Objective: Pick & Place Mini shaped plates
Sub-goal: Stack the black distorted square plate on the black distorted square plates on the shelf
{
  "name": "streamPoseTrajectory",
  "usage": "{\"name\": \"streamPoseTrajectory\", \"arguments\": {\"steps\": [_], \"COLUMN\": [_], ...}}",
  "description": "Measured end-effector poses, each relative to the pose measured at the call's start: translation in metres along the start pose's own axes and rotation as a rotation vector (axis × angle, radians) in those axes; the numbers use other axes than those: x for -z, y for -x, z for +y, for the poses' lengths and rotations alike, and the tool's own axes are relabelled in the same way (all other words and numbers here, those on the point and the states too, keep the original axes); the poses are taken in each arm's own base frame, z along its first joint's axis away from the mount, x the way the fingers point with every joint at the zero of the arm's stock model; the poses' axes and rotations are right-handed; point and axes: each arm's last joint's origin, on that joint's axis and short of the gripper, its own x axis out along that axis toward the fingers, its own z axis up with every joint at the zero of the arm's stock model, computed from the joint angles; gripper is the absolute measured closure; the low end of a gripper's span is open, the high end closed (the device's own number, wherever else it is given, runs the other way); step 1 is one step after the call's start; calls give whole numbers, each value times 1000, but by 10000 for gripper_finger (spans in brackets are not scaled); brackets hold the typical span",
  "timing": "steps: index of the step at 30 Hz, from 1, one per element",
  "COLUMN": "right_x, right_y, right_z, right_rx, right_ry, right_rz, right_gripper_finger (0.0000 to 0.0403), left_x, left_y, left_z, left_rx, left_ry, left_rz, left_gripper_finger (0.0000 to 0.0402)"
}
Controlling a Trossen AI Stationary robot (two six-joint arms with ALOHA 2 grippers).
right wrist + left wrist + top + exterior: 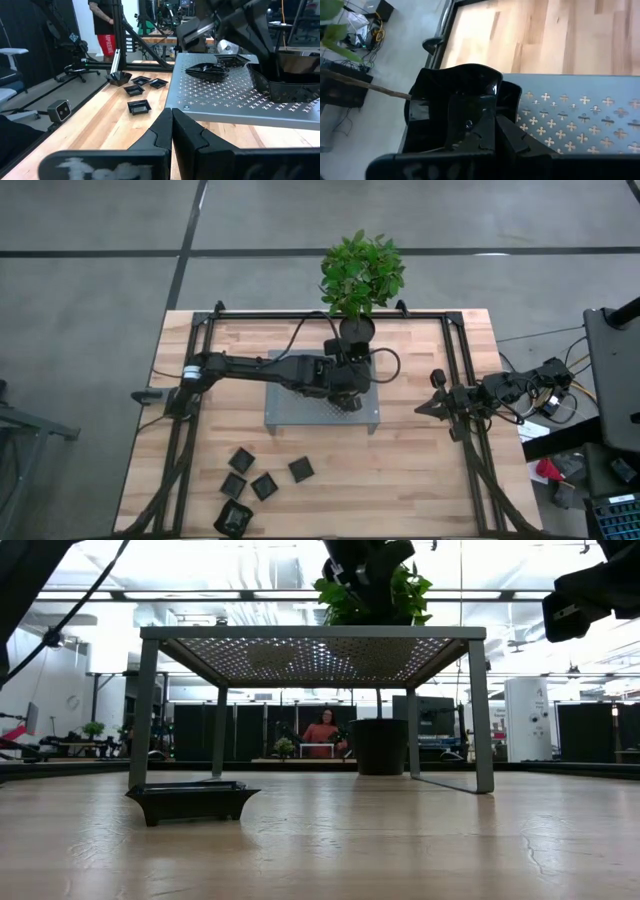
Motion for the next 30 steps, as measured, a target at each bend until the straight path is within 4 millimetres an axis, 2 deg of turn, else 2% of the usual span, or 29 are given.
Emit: {"name": "streamPoseTrajectory", "arguments": {"steps": [5,19,22,30], "right_x": [0,0,0,0], "right_y": [0,0,0,0], "right_z": [0,0,0,0], "right_rx": [0,0,0,0], "right_ry": [0,0,0,-2], "right_rz": [0,0,0,0], "right_gripper_finger": [394,394,394,394], "left_x": [2,0,0,0], "left_y": [-3,-3,-3,-1], "left_z": [-4,-4,-3,-6], "left_rx": [66,63,61,63], "left_ry": [2,17,21,43], "left_rz": [-2,-14,-16,-17], "left_gripper_finger": [401,399,382,302]}}
